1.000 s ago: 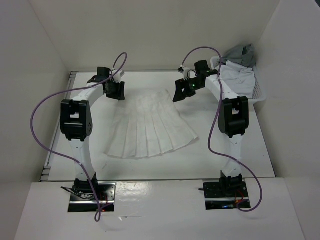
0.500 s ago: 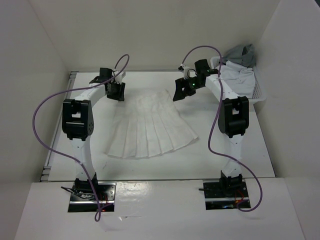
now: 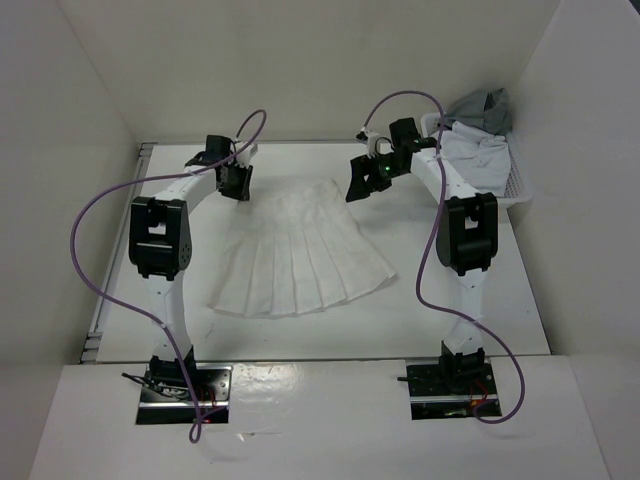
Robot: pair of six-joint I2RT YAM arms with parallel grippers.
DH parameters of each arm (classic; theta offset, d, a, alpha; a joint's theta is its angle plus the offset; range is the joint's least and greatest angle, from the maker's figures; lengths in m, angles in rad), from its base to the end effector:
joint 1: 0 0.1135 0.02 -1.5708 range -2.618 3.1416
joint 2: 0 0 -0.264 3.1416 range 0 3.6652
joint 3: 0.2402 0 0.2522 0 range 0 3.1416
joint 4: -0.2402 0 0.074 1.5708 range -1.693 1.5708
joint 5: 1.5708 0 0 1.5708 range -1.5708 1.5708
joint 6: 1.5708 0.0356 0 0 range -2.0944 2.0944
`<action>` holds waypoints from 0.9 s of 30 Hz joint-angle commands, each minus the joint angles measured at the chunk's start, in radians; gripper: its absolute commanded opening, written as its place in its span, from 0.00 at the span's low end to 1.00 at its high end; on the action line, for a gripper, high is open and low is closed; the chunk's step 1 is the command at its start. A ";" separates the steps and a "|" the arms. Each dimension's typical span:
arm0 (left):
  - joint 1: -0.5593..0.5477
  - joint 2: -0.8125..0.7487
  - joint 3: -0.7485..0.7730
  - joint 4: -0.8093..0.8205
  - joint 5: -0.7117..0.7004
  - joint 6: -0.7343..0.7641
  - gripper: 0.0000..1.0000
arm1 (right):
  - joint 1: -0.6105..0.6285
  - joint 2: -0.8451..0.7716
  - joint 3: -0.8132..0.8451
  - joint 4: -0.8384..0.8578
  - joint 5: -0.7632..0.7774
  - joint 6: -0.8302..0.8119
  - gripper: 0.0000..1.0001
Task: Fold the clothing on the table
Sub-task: Flatten the skirt out
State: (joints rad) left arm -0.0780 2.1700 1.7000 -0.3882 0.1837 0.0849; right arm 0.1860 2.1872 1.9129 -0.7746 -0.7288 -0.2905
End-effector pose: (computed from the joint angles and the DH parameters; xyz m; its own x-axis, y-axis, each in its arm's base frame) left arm 0.4837 -0.0443 0.1916 -0.7351 0.1411 -0.6632 0.2590 0.9624 -0.0823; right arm 0.4622 0.1111 0.2331 -0.6833 -0.3460 -0.6430 -0.6888 0.5977 0.4103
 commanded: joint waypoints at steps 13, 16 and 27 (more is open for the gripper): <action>0.060 -0.003 0.016 -0.083 0.250 0.102 0.22 | 0.009 0.281 0.485 -0.110 -0.109 0.013 0.83; 0.072 0.008 0.036 -0.127 0.313 0.134 0.21 | 0.019 0.364 0.599 -0.138 -0.109 0.013 0.83; 0.092 0.060 0.087 -0.255 0.453 0.220 0.21 | 0.052 0.572 0.831 -0.225 -0.119 -0.030 0.81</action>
State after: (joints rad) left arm 0.0154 2.2192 1.7588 -0.5938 0.5610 0.2523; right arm 0.2260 2.7094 2.6698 -0.9321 -0.8257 -0.2935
